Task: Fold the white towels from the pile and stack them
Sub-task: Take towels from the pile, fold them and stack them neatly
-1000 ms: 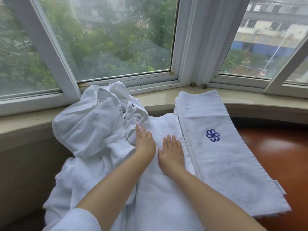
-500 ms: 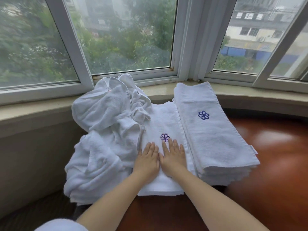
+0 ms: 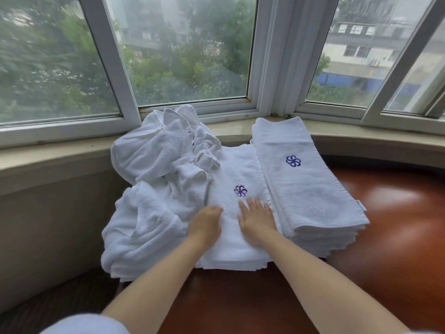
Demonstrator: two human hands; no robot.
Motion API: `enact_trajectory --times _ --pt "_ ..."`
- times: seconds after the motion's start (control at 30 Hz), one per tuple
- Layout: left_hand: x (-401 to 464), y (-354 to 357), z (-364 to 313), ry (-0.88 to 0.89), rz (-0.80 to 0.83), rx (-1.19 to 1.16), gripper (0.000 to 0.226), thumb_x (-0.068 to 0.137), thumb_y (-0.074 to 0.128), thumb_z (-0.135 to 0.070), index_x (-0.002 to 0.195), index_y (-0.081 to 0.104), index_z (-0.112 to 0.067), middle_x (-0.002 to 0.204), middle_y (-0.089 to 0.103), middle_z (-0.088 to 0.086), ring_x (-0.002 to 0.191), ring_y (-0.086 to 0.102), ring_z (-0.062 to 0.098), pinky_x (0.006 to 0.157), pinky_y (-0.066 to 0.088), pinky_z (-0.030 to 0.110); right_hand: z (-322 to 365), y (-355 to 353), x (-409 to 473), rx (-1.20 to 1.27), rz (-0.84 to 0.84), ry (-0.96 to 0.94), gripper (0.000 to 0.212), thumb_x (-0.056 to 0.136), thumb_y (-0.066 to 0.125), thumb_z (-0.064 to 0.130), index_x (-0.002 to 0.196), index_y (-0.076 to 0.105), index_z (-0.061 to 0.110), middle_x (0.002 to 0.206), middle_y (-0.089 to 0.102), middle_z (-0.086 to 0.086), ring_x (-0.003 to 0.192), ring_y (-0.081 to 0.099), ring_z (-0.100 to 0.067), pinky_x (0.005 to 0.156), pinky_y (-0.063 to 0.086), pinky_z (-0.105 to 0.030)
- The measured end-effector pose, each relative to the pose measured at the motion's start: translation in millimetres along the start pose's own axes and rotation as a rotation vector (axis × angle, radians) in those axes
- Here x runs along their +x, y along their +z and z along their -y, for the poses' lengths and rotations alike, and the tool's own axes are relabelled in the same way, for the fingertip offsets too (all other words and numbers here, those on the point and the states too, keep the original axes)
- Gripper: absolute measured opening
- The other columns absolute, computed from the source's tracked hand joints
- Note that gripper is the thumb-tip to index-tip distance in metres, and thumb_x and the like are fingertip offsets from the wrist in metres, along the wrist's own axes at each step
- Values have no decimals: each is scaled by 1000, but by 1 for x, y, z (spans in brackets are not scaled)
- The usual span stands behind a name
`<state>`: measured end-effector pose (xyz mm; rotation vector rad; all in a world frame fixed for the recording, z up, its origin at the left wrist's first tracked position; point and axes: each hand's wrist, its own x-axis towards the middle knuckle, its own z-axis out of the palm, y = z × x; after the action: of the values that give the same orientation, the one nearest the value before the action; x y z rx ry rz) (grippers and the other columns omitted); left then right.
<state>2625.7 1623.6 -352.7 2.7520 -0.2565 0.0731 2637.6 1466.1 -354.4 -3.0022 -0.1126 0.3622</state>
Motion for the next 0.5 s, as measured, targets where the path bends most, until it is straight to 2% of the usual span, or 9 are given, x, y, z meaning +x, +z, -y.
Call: enact_trajectory --times 0.07,0.1,0.17,0.23,0.3,0.4,0.43,0.5 --pt "12 -20 5 -15 -61 62 36 89 42 -2 115 64 -12 117 61 3 112 55 27 82 49 36 2 -12 6 -11 16 1 50 100 30 33 148 26 18 157 19 -10 145 16 -26 116 12 -42" --pt "17 -29 9 -35 -119 65 34 88 45 -2 114 64 -12 114 60 5 110 54 28 77 48 37 6 -19 10 5 4 14 46 98 35 30 142 36 17 150 31 -11 139 27 -27 111 22 -40" --pt "25 -44 18 -111 -235 -2 38 84 50 -3 120 60 -12 115 56 8 108 52 30 72 46 38 15 -33 17 145 -11 52 42 96 39 26 137 44 17 143 41 -10 132 37 -29 105 31 -37" --pt "35 -56 30 -230 -249 -51 52 81 56 -9 133 49 -15 124 47 9 113 45 30 80 47 38 26 -43 25 321 -7 62 43 97 40 24 139 45 17 145 43 -8 133 39 -26 106 34 -35" --pt "44 -64 42 -339 -219 -126 54 84 59 -18 136 44 -16 130 41 9 119 41 29 91 44 37 37 -50 32 458 -11 72 42 95 42 23 136 49 16 139 50 -7 129 44 -24 103 39 -34" --pt "61 -80 63 -446 -257 -370 37 94 50 -21 129 51 -10 130 50 14 117 49 32 95 41 37 57 -65 44 608 -18 93 39 94 45 23 131 53 16 133 54 -6 120 51 -25 98 44 -34" --pt "68 -86 71 -469 -252 -421 37 95 49 -19 130 50 -9 129 53 16 116 51 33 95 42 37 64 -71 49 635 -22 88 37 94 45 23 128 55 14 130 55 -7 117 53 -26 95 44 -34" --pt "81 -94 87 -507 -175 -437 52 92 54 -18 141 37 -10 133 53 16 120 51 33 97 42 38 78 -80 59 660 -44 53 29 91 45 19 114 60 9 116 60 -11 107 55 -29 88 44 -34"
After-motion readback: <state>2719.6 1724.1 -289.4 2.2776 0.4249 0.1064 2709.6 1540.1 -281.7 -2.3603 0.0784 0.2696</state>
